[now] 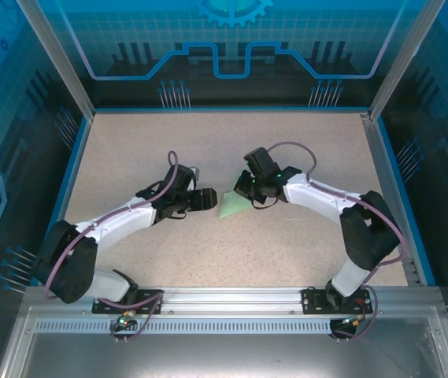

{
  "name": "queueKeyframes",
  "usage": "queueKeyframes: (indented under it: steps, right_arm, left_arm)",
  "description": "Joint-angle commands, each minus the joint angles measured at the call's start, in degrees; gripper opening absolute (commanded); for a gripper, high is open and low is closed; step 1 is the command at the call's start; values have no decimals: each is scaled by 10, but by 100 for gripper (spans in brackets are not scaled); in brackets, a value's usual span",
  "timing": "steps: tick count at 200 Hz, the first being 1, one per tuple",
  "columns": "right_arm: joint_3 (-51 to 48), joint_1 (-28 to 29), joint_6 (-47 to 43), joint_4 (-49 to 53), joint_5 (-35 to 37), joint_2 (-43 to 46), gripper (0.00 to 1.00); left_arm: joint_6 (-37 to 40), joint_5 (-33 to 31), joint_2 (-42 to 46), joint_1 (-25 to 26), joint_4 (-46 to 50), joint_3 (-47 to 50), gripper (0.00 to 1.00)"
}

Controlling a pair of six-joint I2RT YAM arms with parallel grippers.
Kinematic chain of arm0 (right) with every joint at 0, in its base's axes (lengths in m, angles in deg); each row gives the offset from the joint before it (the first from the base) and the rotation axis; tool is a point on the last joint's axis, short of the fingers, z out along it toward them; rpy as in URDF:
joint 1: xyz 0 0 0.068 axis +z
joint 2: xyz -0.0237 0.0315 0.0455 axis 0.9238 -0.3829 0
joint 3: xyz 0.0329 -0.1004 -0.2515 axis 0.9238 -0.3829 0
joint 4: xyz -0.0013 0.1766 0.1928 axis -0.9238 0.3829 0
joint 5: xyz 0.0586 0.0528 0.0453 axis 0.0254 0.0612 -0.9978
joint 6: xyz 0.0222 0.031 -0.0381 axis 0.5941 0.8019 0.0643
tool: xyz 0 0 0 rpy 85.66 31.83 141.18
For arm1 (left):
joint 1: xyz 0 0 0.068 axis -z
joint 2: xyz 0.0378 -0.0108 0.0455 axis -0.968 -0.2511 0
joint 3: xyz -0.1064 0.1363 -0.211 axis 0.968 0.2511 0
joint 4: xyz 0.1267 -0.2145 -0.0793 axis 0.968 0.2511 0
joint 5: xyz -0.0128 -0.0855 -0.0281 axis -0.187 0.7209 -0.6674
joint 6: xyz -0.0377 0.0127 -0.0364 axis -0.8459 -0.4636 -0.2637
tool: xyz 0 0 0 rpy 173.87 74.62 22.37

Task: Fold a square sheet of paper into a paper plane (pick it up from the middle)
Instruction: Third fold the triangle at the center of the table, then fourth fold the wing at the center of the table.

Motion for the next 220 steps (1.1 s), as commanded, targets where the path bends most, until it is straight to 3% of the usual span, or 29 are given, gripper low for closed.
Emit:
queueKeyframes:
  steps: [1, 65, 98, 138, 220]
  right_arm:
    - [28, 11, 107, 47, 65, -17, 0]
    - [62, 20, 229, 148, 105, -32, 0]
    - [84, 14, 235, 167, 81, -50, 0]
    - [91, 5, 238, 168, 43, -72, 0]
    - [101, -8, 236, 176, 3, -87, 0]
  left_arm:
    - [83, 19, 8, 12, -102, 14, 77]
    - [182, 62, -43, 43, -277, 72, 73]
    - [214, 121, -84, 43, -370, 95, 64]
    - [219, 147, -117, 44, -446, 121, 55]
    - [245, 150, -168, 54, -480, 124, 46]
